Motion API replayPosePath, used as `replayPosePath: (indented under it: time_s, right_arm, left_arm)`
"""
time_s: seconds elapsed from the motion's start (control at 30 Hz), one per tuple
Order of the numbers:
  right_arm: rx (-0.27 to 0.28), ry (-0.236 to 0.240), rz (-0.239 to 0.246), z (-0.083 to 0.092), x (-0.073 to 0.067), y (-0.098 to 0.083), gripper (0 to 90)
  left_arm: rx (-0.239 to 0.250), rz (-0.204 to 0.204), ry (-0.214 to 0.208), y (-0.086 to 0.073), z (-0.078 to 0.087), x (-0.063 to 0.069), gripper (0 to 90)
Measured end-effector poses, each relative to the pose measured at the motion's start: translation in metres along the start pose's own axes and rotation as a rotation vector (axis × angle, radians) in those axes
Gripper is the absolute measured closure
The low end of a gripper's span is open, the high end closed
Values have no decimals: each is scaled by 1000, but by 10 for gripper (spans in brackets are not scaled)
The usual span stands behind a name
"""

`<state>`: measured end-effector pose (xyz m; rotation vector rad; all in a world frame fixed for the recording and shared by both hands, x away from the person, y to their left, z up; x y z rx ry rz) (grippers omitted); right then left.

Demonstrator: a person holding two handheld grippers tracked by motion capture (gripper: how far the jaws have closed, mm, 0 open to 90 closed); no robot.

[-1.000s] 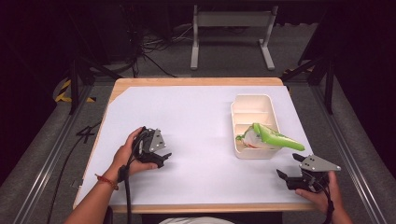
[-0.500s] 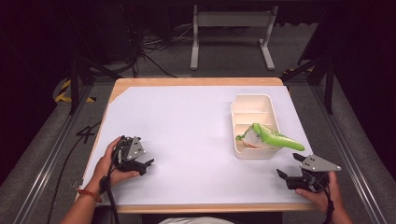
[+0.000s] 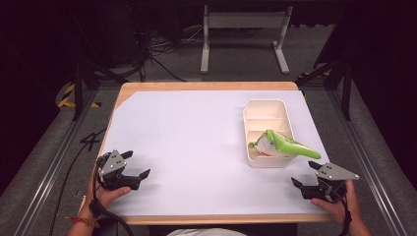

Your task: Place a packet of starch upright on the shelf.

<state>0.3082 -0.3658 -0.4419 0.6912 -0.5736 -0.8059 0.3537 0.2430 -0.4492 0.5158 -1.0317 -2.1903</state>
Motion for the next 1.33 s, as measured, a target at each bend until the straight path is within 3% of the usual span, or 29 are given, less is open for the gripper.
replayPosePath:
  time_s: [0.43, 1.33]
  right_arm:
    - [6, -5, 0, 1, 0, 1, 153]
    - [18, -2, -20, 3, 2, -1, 157]
  left_arm:
    - [12, 4, -16, 2, -4, 2, 101]
    - [21, 14, -1, 5, -6, 0, 100]
Point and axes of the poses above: each handheld gripper's, and its own axes: z roughly backward along the jaws, y roughly out of its top, x roughly to its right, the point moved 1 cm from there along -z, roughly forward along the jaws, and after that the axes turned 6 degrees about -x, right-handed, at the moved point
